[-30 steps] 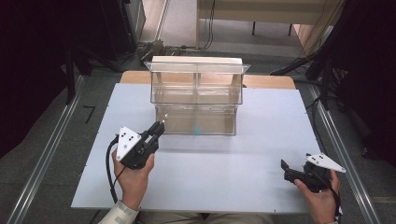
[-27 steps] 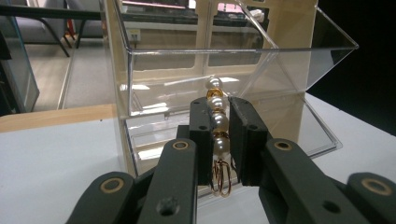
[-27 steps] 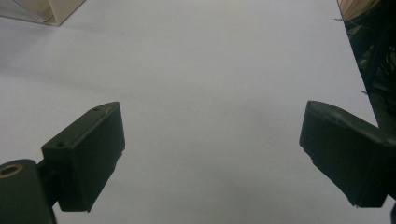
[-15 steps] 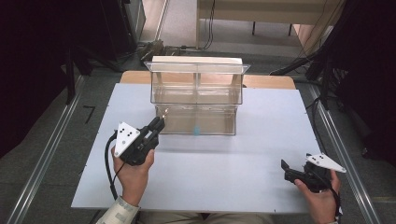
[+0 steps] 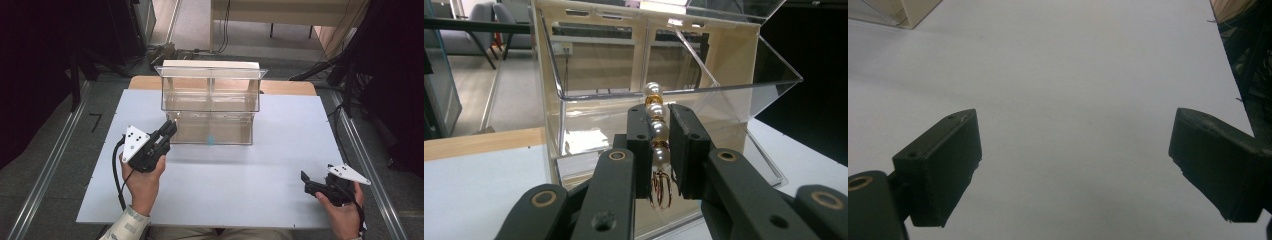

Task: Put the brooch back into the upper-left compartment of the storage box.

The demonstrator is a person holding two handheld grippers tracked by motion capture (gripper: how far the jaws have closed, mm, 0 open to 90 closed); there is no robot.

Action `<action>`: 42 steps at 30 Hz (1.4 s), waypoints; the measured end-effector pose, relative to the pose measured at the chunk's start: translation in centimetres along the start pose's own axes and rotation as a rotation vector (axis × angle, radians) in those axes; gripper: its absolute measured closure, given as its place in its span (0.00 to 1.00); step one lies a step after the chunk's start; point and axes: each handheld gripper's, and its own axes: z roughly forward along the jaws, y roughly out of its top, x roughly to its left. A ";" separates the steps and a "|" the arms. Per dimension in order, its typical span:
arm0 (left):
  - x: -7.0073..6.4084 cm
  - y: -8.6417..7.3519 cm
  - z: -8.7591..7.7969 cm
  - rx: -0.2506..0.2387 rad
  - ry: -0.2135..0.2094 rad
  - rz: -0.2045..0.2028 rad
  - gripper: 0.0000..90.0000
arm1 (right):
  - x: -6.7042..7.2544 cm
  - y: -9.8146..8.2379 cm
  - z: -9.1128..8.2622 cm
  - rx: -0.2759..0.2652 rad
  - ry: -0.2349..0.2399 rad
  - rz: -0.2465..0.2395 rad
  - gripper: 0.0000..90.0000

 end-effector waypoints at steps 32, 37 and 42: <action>0.4 2.2 1.6 0.000 0.010 -0.008 0.88 | 0.1 0.1 0.1 0.004 0.007 0.002 0.06; 0.6 2.5 1.9 -0.002 0.014 -0.014 0.88 | 0.1 0.1 0.1 0.003 0.007 -0.001 0.06; 0.8 3.0 2.2 -0.005 0.019 -0.015 0.88 | 0.1 0.1 0.1 0.004 0.008 0.001 0.06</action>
